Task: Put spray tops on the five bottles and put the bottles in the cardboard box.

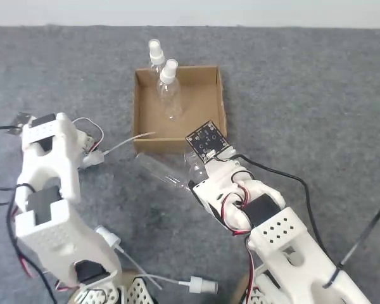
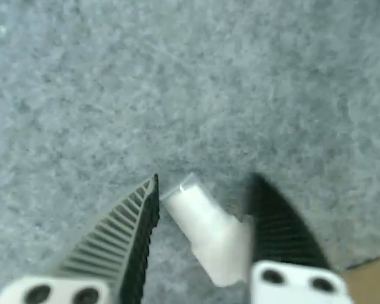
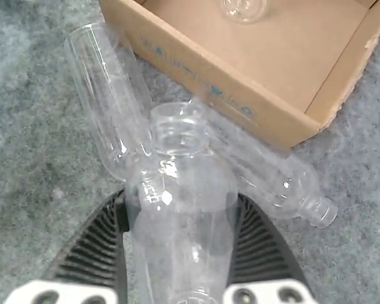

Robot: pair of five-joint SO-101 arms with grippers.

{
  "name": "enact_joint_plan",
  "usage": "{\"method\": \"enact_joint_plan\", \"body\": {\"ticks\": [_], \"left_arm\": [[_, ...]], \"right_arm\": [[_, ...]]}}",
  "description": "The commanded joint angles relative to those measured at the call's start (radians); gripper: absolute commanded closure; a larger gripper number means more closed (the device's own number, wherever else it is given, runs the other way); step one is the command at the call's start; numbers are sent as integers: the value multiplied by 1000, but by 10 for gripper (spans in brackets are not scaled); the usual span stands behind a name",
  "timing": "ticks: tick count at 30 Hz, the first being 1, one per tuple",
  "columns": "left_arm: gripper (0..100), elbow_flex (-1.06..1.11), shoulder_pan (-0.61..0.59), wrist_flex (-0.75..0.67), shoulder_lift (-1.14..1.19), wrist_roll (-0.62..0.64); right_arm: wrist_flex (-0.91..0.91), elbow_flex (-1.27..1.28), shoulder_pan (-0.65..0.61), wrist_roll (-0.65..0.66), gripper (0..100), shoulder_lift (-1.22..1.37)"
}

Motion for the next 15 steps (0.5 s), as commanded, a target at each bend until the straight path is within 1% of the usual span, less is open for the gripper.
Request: {"method": "enact_joint_plan", "body": {"ticks": [1, 3, 12, 15], "left_arm": [[940, -68, -2, -20, -5, 9], [954, -73, -2, -21, -5, 8], [959, -77, -5, -15, -12, 8], [956, -90, -32, -2, -25, 6]], "right_arm": [[-18, -11, 10, 0, 991, -35], [-18, -11, 10, 0, 991, -35], [-18, -11, 10, 0, 991, -35], [-18, -9, 10, 0, 991, -35]]}}
